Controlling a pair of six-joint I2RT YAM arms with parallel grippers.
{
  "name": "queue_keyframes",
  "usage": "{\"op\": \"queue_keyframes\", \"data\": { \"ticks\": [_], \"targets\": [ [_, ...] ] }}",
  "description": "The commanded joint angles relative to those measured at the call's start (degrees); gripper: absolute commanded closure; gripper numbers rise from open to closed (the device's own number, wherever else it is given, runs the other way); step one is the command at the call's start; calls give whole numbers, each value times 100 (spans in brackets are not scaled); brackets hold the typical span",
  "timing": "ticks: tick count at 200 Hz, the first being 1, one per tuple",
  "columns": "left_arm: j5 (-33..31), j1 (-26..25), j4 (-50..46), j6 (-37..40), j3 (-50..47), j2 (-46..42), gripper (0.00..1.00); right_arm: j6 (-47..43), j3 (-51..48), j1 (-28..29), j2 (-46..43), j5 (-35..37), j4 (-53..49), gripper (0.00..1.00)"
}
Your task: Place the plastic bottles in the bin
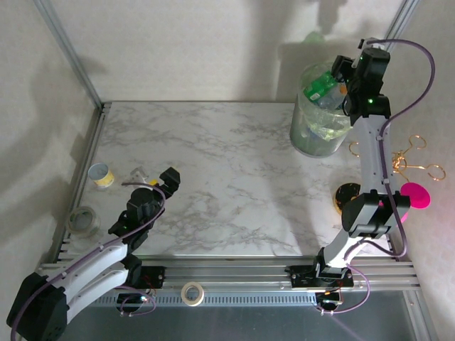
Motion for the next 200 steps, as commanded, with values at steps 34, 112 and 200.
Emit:
{"op": "queue_keyframes", "data": {
  "ticks": [34, 112, 200],
  "targets": [
    [-202, 83, -319, 127, -116, -368, 1, 355, -401, -148, 212, 139, 360, 49],
    [-222, 126, -512, 147, -112, -538, 0, 472, -160, -176, 190, 328, 229, 16],
    [-296, 228, -453, 313, -17, -466, 0, 248, -713, 397, -995, 24, 547, 1]
  ]
}}
